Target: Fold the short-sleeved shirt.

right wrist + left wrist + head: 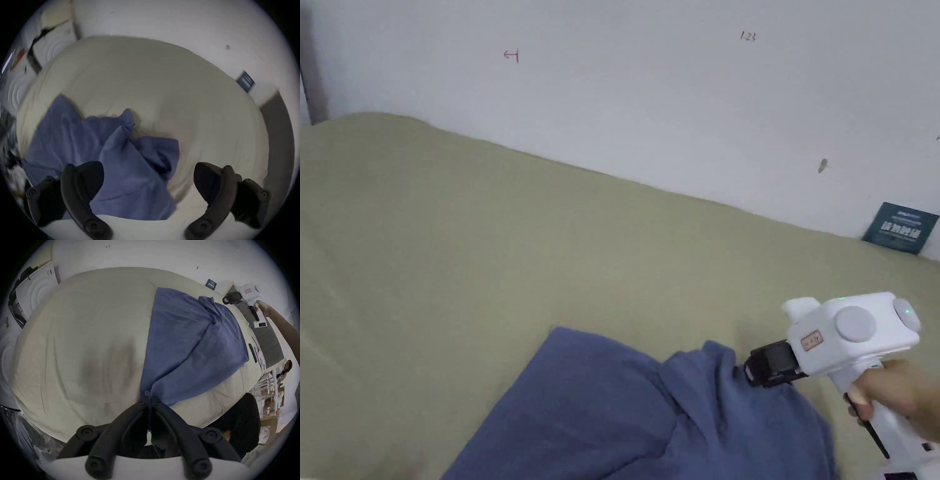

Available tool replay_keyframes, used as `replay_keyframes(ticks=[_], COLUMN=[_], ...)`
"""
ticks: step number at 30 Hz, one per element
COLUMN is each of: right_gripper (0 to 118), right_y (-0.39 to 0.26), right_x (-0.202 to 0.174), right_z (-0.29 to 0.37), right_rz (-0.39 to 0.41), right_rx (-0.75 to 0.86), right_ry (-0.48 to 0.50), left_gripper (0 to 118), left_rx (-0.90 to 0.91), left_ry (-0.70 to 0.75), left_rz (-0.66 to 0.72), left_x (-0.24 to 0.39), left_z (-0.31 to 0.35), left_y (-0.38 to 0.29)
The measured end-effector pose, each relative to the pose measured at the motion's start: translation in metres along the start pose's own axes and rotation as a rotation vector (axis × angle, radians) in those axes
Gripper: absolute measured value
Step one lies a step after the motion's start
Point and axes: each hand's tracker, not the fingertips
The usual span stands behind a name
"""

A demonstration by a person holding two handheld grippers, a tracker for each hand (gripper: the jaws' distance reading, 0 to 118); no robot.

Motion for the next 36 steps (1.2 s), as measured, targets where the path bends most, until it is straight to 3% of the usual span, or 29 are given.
replay_keyframes(ticks=[2,5,6,7,8,9,10,12,15,18,21,26,30,36], right_gripper=[112,109,100,79,30,2,2,2,2,2,2,2,2,2], right_y=[0.004,0.005,0.004,0.003,0.001,-0.002,-0.004,-0.006,-0.012,-0.02,-0.027,-0.036,-0.04,-0.035], right_x=[-0.004,-0.007,-0.007,-0.008,-0.011,-0.013,-0.013,-0.011,-0.007,-0.011,-0.019,-0.018,-0.012,0.004], right_z=[-0.017,-0.025,-0.026,-0.024,-0.019,-0.018,-0.012,0.0,0.024,0.061,0.092,0.13,0.158,0.202], right_rz=[0.103,0.108,0.11,0.121,0.153,0.208,0.211,0.131,0.116,0.04,0.084,0.039,-0.037,-0.132], right_rx=[-0.013,-0.05,-0.046,-0.049,-0.048,-0.042,-0.017,-0.014,0.045,0.071,0.135,0.186,0.263,0.366], right_ry=[-0.019,0.055,0.07,0.069,0.064,0.027,-0.008,0.059,0.056,0.112,0.083,0.04,-0.022,-0.034], left_gripper=[2,2,2,2,2,2,2,2,2,2,2,2,2,2], left_rx=[-0.02,-0.034,-0.036,-0.041,-0.048,-0.052,-0.053,-0.057,-0.047,-0.02,0.027,0.107,0.23,0.44], left_ry=[-0.007,-0.01,-0.008,-0.006,-0.005,-0.008,-0.004,-0.011,-0.019,-0.033,-0.051,-0.076,-0.074,-0.034], left_rz=[0.006,0.009,0.013,0.015,0.018,0.019,0.02,0.023,0.041,0.061,0.08,0.096,0.079,0.045], left_x=[-0.002,-0.003,-0.003,-0.003,-0.003,-0.002,-0.001,-0.002,-0.003,-0.003,-0.005,-0.008,-0.009,-0.01], left_z=[-0.003,-0.005,-0.006,-0.008,-0.009,-0.011,-0.012,-0.012,-0.01,-0.002,0.01,0.036,0.067,0.128], left_y=[-0.001,-0.001,0.0,0.0,0.001,0.001,0.001,0.002,0.002,0.002,0.002,0.012,0.03,0.092])
